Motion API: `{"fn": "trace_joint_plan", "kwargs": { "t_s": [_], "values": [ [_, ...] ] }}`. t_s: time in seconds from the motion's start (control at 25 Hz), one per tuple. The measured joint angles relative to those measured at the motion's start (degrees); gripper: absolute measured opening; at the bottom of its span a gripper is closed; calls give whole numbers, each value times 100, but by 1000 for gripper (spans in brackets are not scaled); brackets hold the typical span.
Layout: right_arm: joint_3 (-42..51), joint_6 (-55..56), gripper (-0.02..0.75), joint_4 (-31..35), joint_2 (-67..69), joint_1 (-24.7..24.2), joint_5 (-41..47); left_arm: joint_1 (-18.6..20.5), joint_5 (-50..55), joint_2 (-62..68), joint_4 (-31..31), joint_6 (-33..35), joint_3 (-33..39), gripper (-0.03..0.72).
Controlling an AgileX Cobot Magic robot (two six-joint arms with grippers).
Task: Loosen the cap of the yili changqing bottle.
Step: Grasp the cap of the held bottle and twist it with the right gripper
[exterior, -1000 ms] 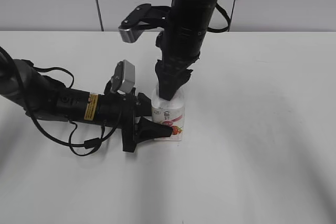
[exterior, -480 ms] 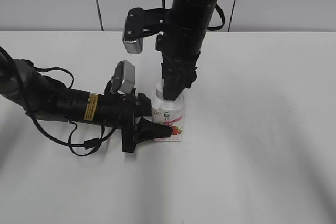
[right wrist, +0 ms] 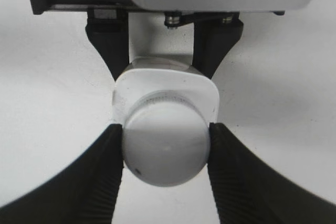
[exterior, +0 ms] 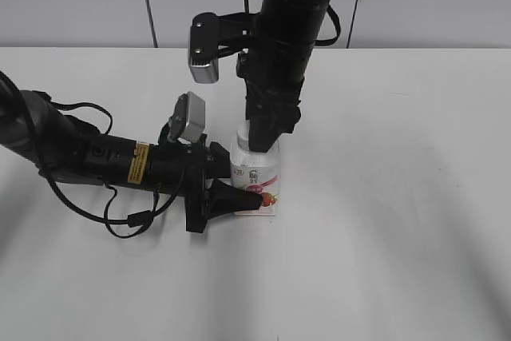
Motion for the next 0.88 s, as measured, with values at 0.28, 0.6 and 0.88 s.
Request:
{"fn": "trace_joint_plan", "kwargs": {
  "t_s": [0.28,0.6,0.88],
  "values": [
    [-56,-16,443,85,-6,0,2,0,-19,0,25,-25,0,385],
    [-92,25,575,265,-17,0,-24,0,-24,0,65,-4,0,385],
    [-98,1315,578,198,-205,0,-24,0,-29,0,70,-4,0,385]
  ]
}}
